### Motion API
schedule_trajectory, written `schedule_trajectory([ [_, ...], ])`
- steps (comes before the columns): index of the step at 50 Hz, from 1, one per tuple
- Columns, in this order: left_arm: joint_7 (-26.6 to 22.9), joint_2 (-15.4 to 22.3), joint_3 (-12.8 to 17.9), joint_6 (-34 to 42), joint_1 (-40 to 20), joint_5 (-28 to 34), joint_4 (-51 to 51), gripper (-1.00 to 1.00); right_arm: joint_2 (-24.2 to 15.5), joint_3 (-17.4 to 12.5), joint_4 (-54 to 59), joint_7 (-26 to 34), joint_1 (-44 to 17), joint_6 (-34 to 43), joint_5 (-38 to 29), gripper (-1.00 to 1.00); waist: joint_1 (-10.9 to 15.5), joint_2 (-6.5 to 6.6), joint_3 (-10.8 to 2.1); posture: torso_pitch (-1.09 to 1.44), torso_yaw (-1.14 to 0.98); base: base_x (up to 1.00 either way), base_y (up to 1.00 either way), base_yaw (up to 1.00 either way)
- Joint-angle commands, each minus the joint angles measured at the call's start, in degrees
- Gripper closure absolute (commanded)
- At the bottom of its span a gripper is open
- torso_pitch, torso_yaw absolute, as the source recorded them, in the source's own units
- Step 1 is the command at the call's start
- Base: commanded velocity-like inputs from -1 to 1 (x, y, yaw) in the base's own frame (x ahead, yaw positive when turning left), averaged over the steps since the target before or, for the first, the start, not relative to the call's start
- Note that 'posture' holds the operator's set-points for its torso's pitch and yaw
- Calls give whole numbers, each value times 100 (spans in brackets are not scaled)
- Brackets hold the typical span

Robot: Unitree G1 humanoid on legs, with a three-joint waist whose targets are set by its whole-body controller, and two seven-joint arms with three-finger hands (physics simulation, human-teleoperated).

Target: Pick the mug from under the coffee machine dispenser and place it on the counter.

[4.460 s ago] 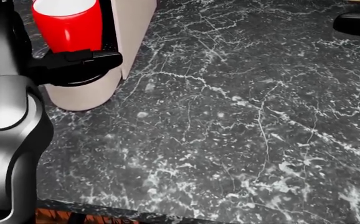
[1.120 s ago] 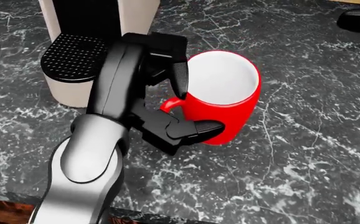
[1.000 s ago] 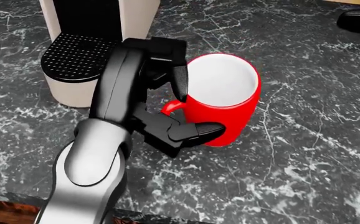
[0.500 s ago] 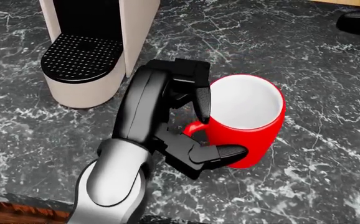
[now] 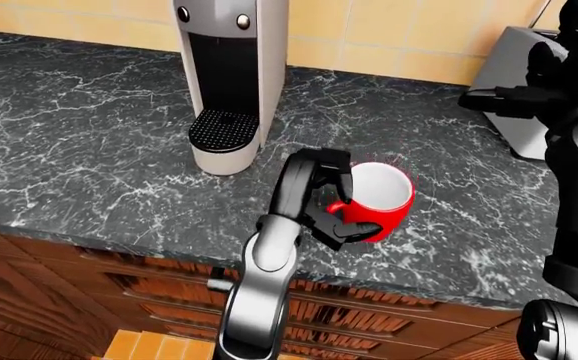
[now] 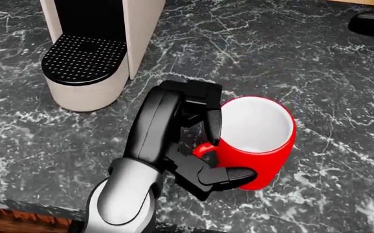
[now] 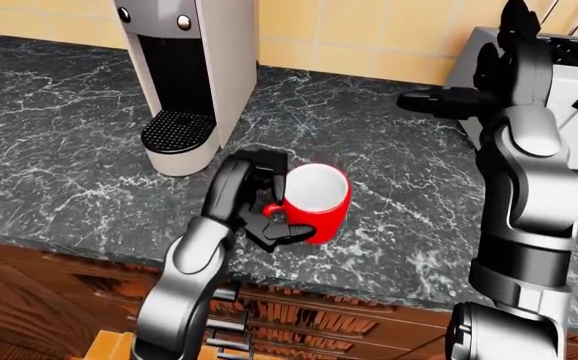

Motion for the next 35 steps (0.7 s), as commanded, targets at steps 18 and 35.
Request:
schedule_trajectory([
  [18, -55, -13, -41, -514, 24, -63, -36, 63, -124, -90, -177, -11, -187, -161, -5, -100, 2, -43, -168, 0, 0, 0, 0, 0],
  [35, -102, 2, -51, -530, 56, -11, -7, -9, -144, -91, -181, -23, -212, -138, 7, -100, -7, -46, -157, 0, 0, 0, 0, 0],
])
